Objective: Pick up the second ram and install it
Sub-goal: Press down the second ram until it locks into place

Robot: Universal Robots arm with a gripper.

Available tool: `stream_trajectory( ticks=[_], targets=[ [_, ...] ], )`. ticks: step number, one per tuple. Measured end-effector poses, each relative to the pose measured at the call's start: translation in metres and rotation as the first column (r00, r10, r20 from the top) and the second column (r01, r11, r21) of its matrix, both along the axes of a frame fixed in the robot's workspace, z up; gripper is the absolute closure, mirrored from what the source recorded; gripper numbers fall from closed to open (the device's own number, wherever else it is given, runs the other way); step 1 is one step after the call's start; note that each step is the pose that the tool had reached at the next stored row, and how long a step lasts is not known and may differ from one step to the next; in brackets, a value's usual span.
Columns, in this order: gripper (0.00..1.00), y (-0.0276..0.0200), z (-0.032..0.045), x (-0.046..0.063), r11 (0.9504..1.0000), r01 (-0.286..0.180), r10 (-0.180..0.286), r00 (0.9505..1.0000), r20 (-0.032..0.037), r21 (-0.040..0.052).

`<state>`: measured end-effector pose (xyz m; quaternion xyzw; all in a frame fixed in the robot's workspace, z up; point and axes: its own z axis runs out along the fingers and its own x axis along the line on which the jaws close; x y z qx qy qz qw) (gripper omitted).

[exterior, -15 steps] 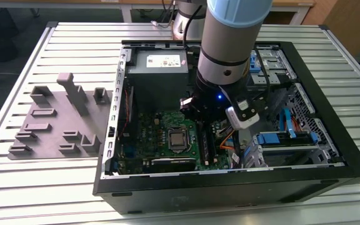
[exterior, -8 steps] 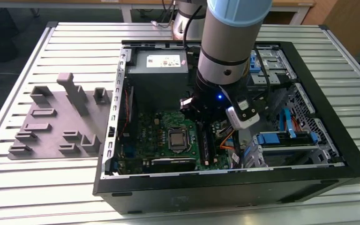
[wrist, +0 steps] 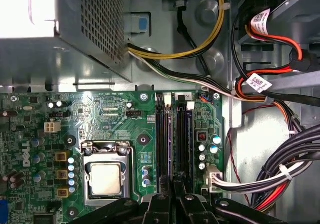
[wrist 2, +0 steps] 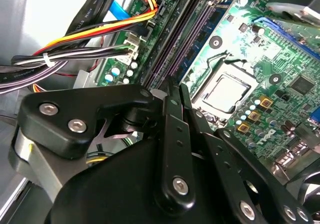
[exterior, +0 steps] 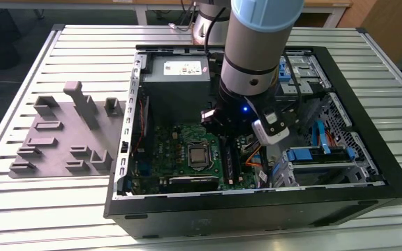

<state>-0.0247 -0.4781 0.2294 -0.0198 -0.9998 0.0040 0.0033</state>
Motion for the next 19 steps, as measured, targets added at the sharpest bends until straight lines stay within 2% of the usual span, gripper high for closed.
stream_trajectory(
  ticks=[19],
  targets=[
    [0.87,0.0,-0.0051,0.0001,1.0,0.0,0.0,1.0,-0.0001,0.0045]
  ],
)
